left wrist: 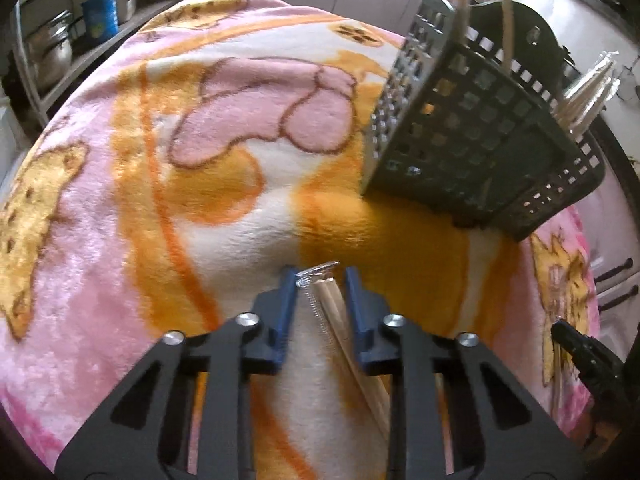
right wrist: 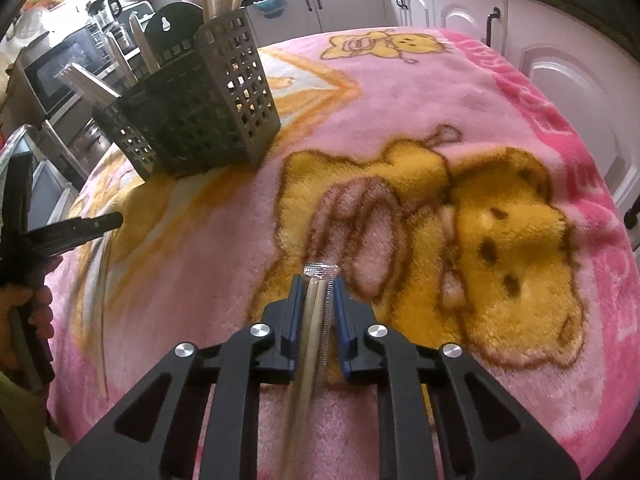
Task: Organize utensils
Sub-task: 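Close the left tool on a wrapped chopstick while the right tool grasps another, then lift both held chopsticks up and over the green mesh basket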
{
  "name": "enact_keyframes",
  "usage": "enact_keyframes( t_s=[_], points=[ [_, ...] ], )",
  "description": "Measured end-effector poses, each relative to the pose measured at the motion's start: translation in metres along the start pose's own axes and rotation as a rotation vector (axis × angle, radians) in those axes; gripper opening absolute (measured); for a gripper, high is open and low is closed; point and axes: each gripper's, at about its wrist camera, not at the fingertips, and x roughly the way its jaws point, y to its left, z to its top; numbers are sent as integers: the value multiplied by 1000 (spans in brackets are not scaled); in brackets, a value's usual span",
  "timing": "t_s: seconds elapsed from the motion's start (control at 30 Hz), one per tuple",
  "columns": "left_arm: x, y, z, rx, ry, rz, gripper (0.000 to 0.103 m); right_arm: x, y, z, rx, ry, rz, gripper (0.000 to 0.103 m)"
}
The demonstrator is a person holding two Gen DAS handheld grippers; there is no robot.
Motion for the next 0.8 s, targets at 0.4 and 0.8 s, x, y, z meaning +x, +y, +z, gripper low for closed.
enact_keyframes(
  t_s=[0.4, 0.8],
  points=[
    [-16, 1, -6, -15, -73, -104, 2, -11, 23, 22, -63, -68, 88, 10],
    [-64, -29, 7, 95, -172, -156, 2, -25, 53, 32, -129, -105, 88, 10]
  ],
)
